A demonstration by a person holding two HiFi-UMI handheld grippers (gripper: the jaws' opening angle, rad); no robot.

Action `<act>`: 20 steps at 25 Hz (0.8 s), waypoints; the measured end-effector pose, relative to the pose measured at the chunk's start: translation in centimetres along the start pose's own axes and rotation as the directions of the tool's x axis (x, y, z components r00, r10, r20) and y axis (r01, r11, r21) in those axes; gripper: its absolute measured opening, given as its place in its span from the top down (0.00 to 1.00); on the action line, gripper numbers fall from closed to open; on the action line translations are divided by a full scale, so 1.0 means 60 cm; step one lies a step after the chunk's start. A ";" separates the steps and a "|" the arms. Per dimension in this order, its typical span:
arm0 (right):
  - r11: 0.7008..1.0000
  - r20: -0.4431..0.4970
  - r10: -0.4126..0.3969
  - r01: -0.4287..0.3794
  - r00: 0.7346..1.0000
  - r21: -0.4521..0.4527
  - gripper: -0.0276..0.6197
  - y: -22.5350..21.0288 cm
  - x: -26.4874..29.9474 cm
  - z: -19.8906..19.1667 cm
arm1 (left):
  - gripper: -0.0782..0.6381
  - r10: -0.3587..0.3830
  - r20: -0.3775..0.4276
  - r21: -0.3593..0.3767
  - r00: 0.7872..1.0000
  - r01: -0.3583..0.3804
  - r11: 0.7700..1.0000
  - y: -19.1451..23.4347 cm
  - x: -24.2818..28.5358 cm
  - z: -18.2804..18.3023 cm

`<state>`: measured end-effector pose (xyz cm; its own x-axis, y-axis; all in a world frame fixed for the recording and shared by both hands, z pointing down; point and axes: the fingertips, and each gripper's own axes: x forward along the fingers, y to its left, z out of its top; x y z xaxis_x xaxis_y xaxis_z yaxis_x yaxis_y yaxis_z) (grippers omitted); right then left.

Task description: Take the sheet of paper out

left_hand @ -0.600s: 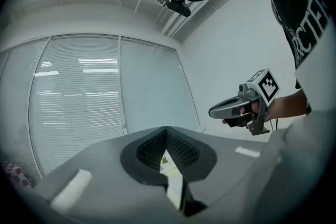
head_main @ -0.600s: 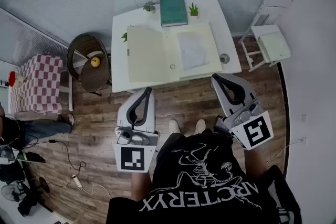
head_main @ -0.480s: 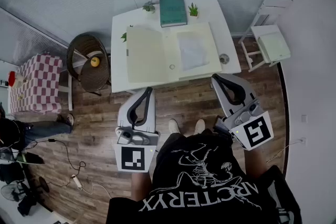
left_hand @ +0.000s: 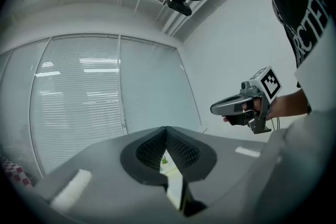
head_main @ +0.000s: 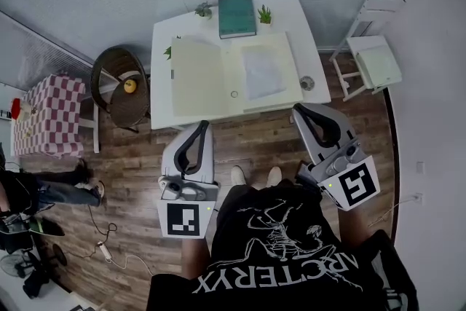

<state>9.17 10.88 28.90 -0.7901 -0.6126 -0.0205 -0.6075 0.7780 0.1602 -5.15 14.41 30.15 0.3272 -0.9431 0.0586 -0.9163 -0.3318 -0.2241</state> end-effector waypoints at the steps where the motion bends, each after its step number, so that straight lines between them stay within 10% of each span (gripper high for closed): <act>1: 1.000 -0.001 0.003 -0.003 1.000 -0.004 0.94 -0.003 -0.002 0.000 | 0.88 0.003 0.001 -0.004 1.000 -0.003 1.000 -0.003 0.003 0.001; 20: 1.000 -0.104 0.010 -0.011 0.995 -0.001 0.94 -0.091 0.158 -0.068 | 0.88 -0.065 -0.041 -0.014 0.997 0.064 0.998 0.090 0.172 -0.071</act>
<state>5.33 0.27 31.85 -0.7836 -0.6156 0.0838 -0.5989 0.7843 0.1616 -7.73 2.80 33.70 0.3762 -0.9196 0.1131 -0.8964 -0.3921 -0.2066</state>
